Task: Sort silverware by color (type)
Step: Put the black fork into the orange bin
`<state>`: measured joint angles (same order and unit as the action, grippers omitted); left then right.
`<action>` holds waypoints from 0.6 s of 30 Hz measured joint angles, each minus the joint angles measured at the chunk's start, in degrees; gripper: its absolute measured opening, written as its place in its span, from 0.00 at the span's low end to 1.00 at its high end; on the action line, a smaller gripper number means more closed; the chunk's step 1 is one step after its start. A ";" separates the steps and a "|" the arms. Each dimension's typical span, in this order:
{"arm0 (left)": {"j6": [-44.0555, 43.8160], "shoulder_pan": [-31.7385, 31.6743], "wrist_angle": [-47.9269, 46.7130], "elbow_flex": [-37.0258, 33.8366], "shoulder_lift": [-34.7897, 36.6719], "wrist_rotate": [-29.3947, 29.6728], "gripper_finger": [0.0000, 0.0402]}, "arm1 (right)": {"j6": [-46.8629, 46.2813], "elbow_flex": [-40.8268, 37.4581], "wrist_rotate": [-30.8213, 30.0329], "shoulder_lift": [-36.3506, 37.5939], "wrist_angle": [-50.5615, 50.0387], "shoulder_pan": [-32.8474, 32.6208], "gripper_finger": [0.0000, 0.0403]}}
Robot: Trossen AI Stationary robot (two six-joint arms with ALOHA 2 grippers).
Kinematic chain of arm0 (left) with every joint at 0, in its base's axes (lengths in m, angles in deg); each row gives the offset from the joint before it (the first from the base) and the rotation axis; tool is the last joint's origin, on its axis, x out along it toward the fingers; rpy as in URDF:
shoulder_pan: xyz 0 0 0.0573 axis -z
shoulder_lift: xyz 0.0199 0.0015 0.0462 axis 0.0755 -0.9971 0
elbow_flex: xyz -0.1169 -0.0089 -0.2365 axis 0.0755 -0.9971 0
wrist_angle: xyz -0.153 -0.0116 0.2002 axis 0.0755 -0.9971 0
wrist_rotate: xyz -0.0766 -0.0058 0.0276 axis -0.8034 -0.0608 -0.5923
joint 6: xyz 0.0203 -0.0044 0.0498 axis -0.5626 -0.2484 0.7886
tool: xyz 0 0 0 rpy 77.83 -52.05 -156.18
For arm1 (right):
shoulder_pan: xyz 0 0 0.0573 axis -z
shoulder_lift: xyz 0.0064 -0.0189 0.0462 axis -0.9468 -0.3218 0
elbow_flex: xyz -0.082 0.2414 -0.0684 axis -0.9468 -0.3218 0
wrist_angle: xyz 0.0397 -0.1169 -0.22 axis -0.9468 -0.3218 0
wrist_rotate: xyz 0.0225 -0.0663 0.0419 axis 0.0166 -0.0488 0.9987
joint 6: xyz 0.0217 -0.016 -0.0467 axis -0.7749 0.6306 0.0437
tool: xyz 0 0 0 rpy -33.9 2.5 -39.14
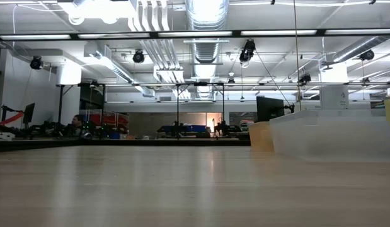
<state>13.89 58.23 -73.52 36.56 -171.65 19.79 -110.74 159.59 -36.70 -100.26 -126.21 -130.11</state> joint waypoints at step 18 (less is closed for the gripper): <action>4.86 0.88 1.48 -0.09 -9.04 -4.11 0.32 | 4.51 0.00 -6.16 0.00 0.12 1.54 0.39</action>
<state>18.75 59.11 -72.03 36.47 -180.69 15.68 -106.23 159.59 -42.86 -100.26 -126.10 -128.57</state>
